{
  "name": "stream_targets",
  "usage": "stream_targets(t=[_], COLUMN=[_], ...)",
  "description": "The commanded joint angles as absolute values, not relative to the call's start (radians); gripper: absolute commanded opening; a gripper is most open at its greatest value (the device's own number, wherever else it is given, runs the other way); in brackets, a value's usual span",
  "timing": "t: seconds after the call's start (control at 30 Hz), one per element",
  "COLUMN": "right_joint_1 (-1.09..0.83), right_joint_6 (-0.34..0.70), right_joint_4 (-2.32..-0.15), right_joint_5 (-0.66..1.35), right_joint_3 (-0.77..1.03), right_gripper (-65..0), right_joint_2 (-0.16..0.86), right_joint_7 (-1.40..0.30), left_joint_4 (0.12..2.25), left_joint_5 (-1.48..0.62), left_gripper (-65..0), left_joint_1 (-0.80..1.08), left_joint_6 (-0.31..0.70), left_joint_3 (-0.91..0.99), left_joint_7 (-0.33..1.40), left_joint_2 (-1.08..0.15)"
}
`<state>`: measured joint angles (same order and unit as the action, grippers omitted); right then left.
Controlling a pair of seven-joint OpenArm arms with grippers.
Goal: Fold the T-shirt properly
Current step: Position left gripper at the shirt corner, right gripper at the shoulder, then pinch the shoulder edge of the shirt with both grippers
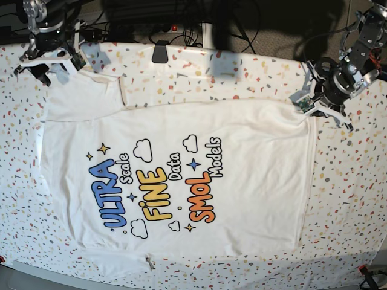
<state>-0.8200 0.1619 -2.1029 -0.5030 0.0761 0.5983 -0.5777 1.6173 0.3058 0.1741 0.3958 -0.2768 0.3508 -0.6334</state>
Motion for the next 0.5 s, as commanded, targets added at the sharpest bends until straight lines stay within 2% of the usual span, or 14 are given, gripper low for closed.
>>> stream_targets(t=[0.0, 0.13, 0.47], right_joint_1=[-0.825, -0.825, -0.711], right_joint_6=[0.202, 0.337, 0.376], right_joint_4=[-2.12, -2.12, -2.09], right_joint_5=[-0.517, -0.517, -0.514], right_joint_3=[0.083, 0.083, 0.083], right_gripper=[-28.8, -28.8, -28.8], right_joint_2=[0.61, 0.61, 0.609], right_joint_7=[-0.556, -0.512, -0.511], left_joint_4=[1.63, 1.63, 1.63], left_joint_5=[0.306, 0.306, 0.306], left_gripper=[-65.0, -65.0, -65.0], left_joint_1=[0.163, 0.163, 0.163], left_joint_6=[0.385, 0.385, 0.385], left_joint_3=[-0.27, -0.27, -0.27], left_joint_7=[0.342, 0.342, 0.343], left_joint_2=[-0.648, -0.648, -0.649])
